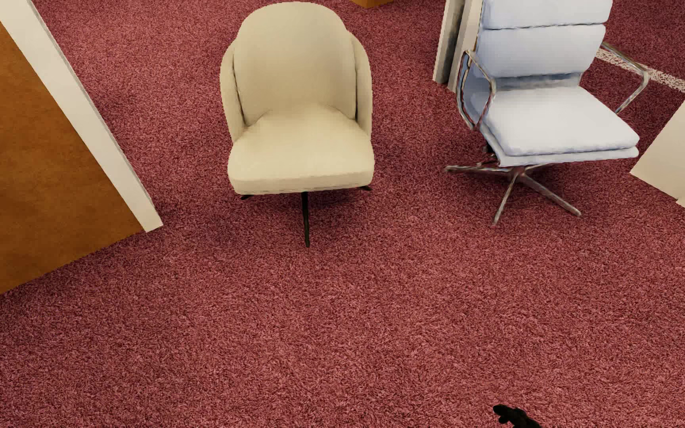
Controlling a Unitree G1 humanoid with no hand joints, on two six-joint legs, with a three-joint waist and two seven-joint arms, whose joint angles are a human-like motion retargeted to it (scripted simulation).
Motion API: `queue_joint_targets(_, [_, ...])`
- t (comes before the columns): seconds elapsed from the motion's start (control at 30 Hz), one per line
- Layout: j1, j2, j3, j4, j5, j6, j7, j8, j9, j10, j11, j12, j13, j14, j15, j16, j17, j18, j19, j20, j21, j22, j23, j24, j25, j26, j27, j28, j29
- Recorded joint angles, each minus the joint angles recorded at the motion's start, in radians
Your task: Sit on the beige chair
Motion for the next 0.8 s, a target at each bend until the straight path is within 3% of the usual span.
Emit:
queue_joint_targets(0.03, [-0.026,0.065,0.011,0.003,-0.003,-0.001,0.008,-0.011,-0.023,-0.191,-0.019,0.058,-0.030,0.036,-0.028,-0.012,-0.007,0.023,-0.002,0.003,0.047,-0.020,-0.031,0.016,0.001,0.102,-0.036,-0.035,0.081])
queue_joint_targets(0.07, [-0.026,0.126,0.021,0.001,-0.001,0.003,0.002,0.005,-0.011,-0.419,-0.040,0.061,-0.093,0.068,-0.053,-0.023,-0.007,0.054,0.005,0.023,0.092,0.063,-0.023,0.023,0.005,-0.032,-0.057,0.006,0.011])
queue_joint_targets(0.1, [-0.005,0.226,0.021,-0.042,-0.006,0.010,0.051,-0.008,0.017,-0.666,-0.096,0.034,-0.157,0.152,-0.062,-0.031,-0.005,0.118,0.037,0.056,0.100,0.153,-0.030,0.015,0.051,-0.235,-0.078,-0.040,-0.002])
queue_joint_targets(0.13, [-0.032,0.249,0.027,-0.043,0.000,0.022,0.102,-0.041,-0.017,-0.839,-0.109,0.108,-0.170,0.234,-0.072,-0.041,-0.012,0.139,0.042,0.034,0.072,0.191,-0.063,0.315,-0.008,0.713,-0.002,0.823,-0.077])
queue_joint_targets(0.17, [-0.100,0.279,0.034,-0.049,0.001,0.025,0.111,-0.047,-0.035,-0.839,-0.114,0.130,-0.178,0.196,-0.081,-0.041,-0.008,0.156,0.053,-0.018,0.075,0.241,-0.063,0.417,-0.064,0.535,-0.038,0.661,-0.047])
queue_joint_targets(0.2, [-0.163,0.333,0.042,-0.080,-0.021,0.034,0.139,-0.059,-0.044,-0.807,-0.115,0.130,-0.157,0.166,-0.114,-0.038,-0.035,0.245,0.055,0.064,0.063,0.226,-0.186,0.467,0.117,2.017,0.096,2.149,-0.129])
queue_joint_targets(0.23, [-0.158,0.350,0.066,-0.073,-0.026,0.040,0.134,-0.075,-0.068,-0.786,-0.072,0.131,-0.125,0.192,-0.127,-0.045,-0.052,0.239,0.055,0.071,0.041,0.250,-0.214,0.467,0.105,2.069,0.026,2.162,-0.053])
queue_joint_targets(0.27, [-0.157,0.359,0.077,-0.073,-0.052,0.037,0.136,-0.058,-0.078,-0.692,0.005,0.122,-0.111,0.137,-0.140,-0.057,-0.056,0.233,0.075,0.096,0.032,0.255,-0.206,0.457,0.119,2.125,0.015,2.198,-0.024])
queue_joint_targets(0.3, [-0.145,0.340,0.075,-0.088,-0.092,0.020,0.145,-0.053,-0.086,-0.681,0.124,0.102,-0.096,0.268,-0.138,-0.058,-0.054,0.235,0.082,0.151,0.050,0.265,-0.191,0.468,0.133,2.222,-0.001,2.245,-0.003])
queue_joint_targets(0.33, [-0.172,0.263,0.069,-0.081,-0.124,0.008,0.138,-0.065,-0.098,-0.538,0.335,0.102,-0.076,0.230,-0.065,-0.062,-0.049,0.212,0.083,0.168,0.039,0.260,-0.140,0.451,0.157,2.615,0.000,2.666,-0.019])
queue_joint_targets(0.37, [-0.137,0.187,0.063,-0.137,-0.164,-0.044,0.014,0.007,-0.086,-0.534,0.551,0.007,-0.074,0.232,0.091,-0.012,-0.005,0.173,0.161,0.117,0.075,0.168,-0.065,-0.032,0.233,0.429,-0.004,0.698,-0.045])
queue_joint_targets(0.4, [-0.059,0.094,0.033,-0.182,-0.191,-0.022,0.032,-0.036,-0.075,-0.556,0.744,0.005,-0.041,0.217,0.306,-0.010,-0.005,0.250,0.101,0.054,0.109,-0.012,-0.038,-0.033,0.131,-0.008,0.026,-0.074,0.013])
queue_joint_targets(0.43, [0.000,-0.029,0.005,-0.215,-0.181,-0.017,0.018,-0.009,-0.065,-0.579,0.949,-0.040,-0.009,0.198,0.229,0.011,-0.008,0.299,0.071,0.019,0.120,-0.023,-0.056,-0.068,0.151,0.022,0.060,-0.051,-0.009])
queue_joint_targets(0.47, [0.052,-0.138,-0.028,-0.233,-0.161,-0.009,-0.006,0.019,-0.069,-0.598,1.080,-0.078,0.011,0.170,0.133,0.030,0.000,0.299,0.047,-0.024,0.100,-0.027,-0.025,-0.087,0.134,0.004,0.051,-0.056,-0.008])
queue_joint_targets(0.53, [0.213,-0.292,-0.071,-0.293,-0.122,0.001,-0.054,0.107,-0.024,-0.666,1.149,-0.200,0.058,0.120,0.039,0.050,-0.010,0.332,0.090,-0.124,0.031,-0.078,-0.039,-0.168,0.163,0.008,0.064,-0.026,-0.028])
queue_joint_targets(0.57, [0.287,-0.362,-0.094,-0.297,-0.088,0.010,-0.058,0.128,-0.030,-0.698,1.106,-0.238,0.105,0.080,0.012,0.055,-0.012,0.332,0.063,-0.150,0.023,-0.123,-0.045,-0.192,0.167,0.014,0.087,-0.011,-0.063])
queue_joint_targets(0.6, [0.340,-0.407,-0.112,-0.284,-0.066,0.012,-0.072,0.142,-0.013,-0.705,0.999,-0.310,0.109,0.048,-0.004,0.064,-0.009,0.305,0.065,-0.185,0.007,-0.160,-0.030,-0.168,0.139,0.005,0.080,-0.019,-0.023])
queue_joint_targets(0.63, [0.364,-0.446,-0.120,-0.281,-0.050,0.009,-0.049,0.151,-0.010,-0.689,0.858,-0.370,0.126,0.001,-0.011,0.057,-0.004,0.288,0.052,-0.223,0.007,-0.194,-0.025,-0.148,0.142,-0.009,0.074,-0.005,-0.045])
queue_joint_targets(0.67, [0.400,-0.440,-0.122,-0.272,-0.026,0.012,-0.076,0.169,-0.008,-0.693,0.654,-0.414,0.139,-0.027,0.036,0.039,-0.002,0.276,0.013,-0.254,-0.007,-0.229,-0.017,-0.120,0.126,-0.023,0.054,-0.016,-0.029])
queue_joint_targets(0.7, [0.378,-0.438,-0.126,-0.261,-0.023,0.015,-0.104,0.189,-0.020,-0.623,0.450,-0.453,0.150,-0.076,0.064,0.009,-0.007,0.265,-0.030,-0.291,-0.011,-0.249,-0.018,-0.092,0.121,-0.021,0.089,-0.018,-0.033])
queue_joint_targets(0.73, [0.336,-0.445,-0.129,-0.257,-0.045,0.008,-0.141,0.231,-0.039,-0.547,0.271,-0.479,0.168,-0.133,0.082,-0.018,-0.004,0.240,-0.031,-0.325,0.002,-0.270,-0.016,-0.082,0.137,-0.046,0.064,-0.019,-0.040])
queue_joint_targets(0.77, [0.329,-0.412,-0.126,-0.234,-0.095,0.009,-0.174,0.269,-0.039,-0.504,0.090,-0.481,0.192,-0.155,0.140,-0.053,-0.011,0.201,0.074,-0.375,-0.025,-0.287,-0.028,-0.067,0.092,-0.062,0.054,-0.017,-0.032])
queue_joint_targets(0.8, [0.299,-0.390,-0.120,-0.217,-0.135,0.014,-0.187,0.255,-0.051,-0.448,-0.060,-0.462,0.210,-0.182,0.201,-0.074,-0.026,0.170,0.152,-0.388,-0.045,-0.311,-0.038,-0.043,0.101,-0.066,0.020,-0.051,0.015])
